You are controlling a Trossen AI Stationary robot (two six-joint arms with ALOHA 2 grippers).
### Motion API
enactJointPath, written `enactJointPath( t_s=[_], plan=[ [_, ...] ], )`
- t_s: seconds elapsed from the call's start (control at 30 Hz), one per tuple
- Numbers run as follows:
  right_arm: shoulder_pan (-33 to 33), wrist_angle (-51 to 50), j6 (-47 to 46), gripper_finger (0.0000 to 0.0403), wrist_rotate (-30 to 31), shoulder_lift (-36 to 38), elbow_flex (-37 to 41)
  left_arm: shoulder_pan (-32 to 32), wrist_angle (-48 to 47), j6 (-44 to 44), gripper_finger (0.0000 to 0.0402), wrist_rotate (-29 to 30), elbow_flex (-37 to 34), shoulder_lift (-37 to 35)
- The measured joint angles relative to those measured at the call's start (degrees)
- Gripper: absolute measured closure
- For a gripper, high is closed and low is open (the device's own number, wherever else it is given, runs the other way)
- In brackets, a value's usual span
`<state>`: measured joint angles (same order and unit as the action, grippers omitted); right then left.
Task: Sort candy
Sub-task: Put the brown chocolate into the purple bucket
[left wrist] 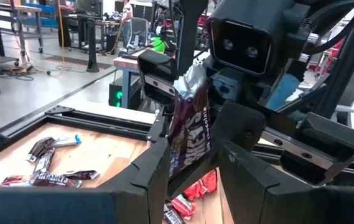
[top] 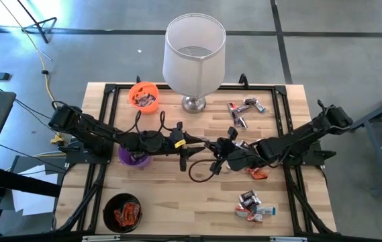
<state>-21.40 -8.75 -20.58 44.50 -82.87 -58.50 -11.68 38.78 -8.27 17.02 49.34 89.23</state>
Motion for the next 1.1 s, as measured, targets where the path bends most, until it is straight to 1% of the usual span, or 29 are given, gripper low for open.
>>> enactJointPath(
  t_s=[0.3, 0.47, 0.67, 0.8, 0.93, 1.03, 1.1],
  plan=[
    [0.54, 1.24, 0.2, 0.0403, 2.06, 0.0, 0.02, 0.11, 0.37, 0.16, 0.0279, 0.73, 0.0, 0.0],
    [0.67, 3.82, 2.85, 0.0403, -0.21, 0.0, 0.04, 0.07, 0.49, 2.62, 0.0279, 0.42, 0.07, -0.04],
    [0.67, 4.72, 3.18, 0.0403, -2.49, 0.0, 0.07, 0.02, 0.24, 4.93, 0.0279, 0.08, 0.09, -0.04],
    [0.55, 4.92, 4.08, 0.0403, -2.69, 0.0, 0.07, 0.0, 0.18, 5.1, 0.0279, 0.22, 0.09, -0.04],
    [0.32, 7.39, 5.62, 0.0403, -2.53, 0.0, 0.07, -0.07, 0.18, 4.79, 0.028, 1.51, 0.09, -0.02],
    [0.36, 9.24, 7.64, 0.0403, -2.65, 0.02, 0.07, -0.09, 0.32, 1.74, 0.028, 3.69, 0.09, 0.0],
    [0.35, 9.63, 8.2, 0.0403, -2.93, 0.02, 0.07, -0.07, 0.49, 0.95, 0.028, 3.93, 0.09, 0.0]
  ],
)
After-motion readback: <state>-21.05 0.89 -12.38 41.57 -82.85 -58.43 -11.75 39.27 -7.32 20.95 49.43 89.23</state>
